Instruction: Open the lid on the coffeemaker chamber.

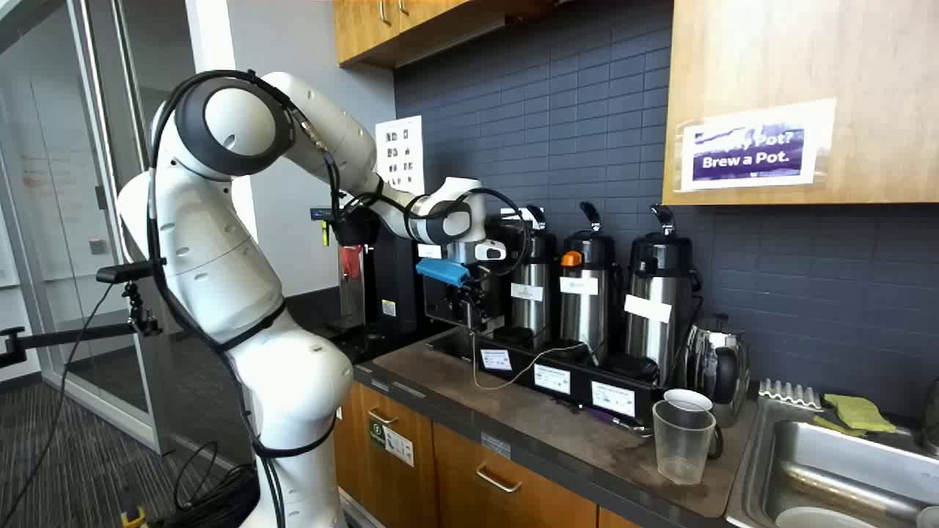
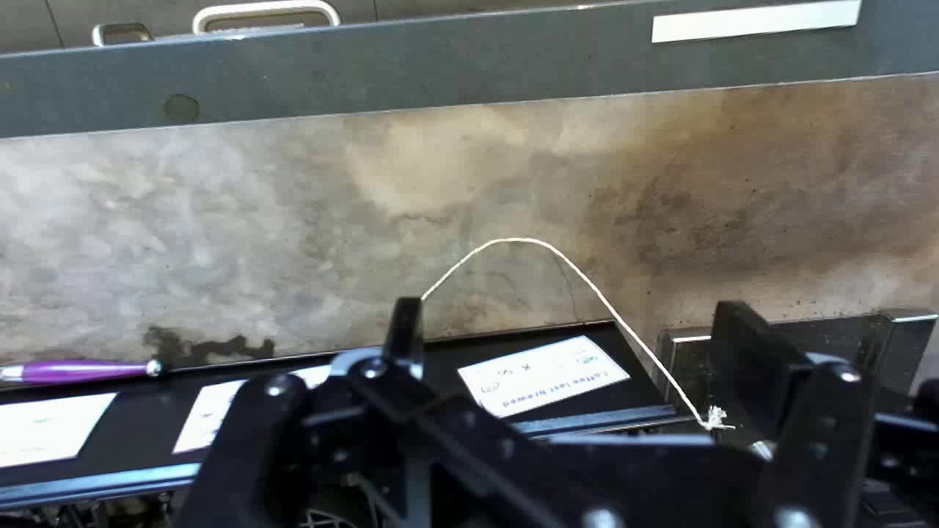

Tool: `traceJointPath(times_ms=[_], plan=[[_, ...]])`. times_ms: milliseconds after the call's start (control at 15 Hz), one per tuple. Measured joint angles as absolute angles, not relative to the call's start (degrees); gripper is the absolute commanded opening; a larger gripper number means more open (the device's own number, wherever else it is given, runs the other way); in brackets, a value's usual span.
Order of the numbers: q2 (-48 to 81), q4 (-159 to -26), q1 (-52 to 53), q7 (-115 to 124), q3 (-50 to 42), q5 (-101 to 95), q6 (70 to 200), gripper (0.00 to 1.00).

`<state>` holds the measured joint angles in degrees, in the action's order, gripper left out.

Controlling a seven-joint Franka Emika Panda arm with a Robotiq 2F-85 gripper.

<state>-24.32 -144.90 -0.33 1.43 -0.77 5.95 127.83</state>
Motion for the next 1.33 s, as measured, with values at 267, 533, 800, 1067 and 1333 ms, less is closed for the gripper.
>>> traceJointPath(times_ms=[267,533,800,1067,1333], plan=[[-24.3,-144.9,-0.3,1.4,-0.8,5.9,127.8,1.00],[-24.3,-144.9,-0.3,1.4,-0.8,5.9,127.8,1.00],[-24.3,-144.8,-0.3,1.4,-0.7,5.8,127.8,1.00],[-24.3,-143.8,-0.3,1.4,-0.3,5.8,127.4,1.00],[-24.3,-140.9,-0.3,1.4,0.1,5.8,124.9,0.81]])
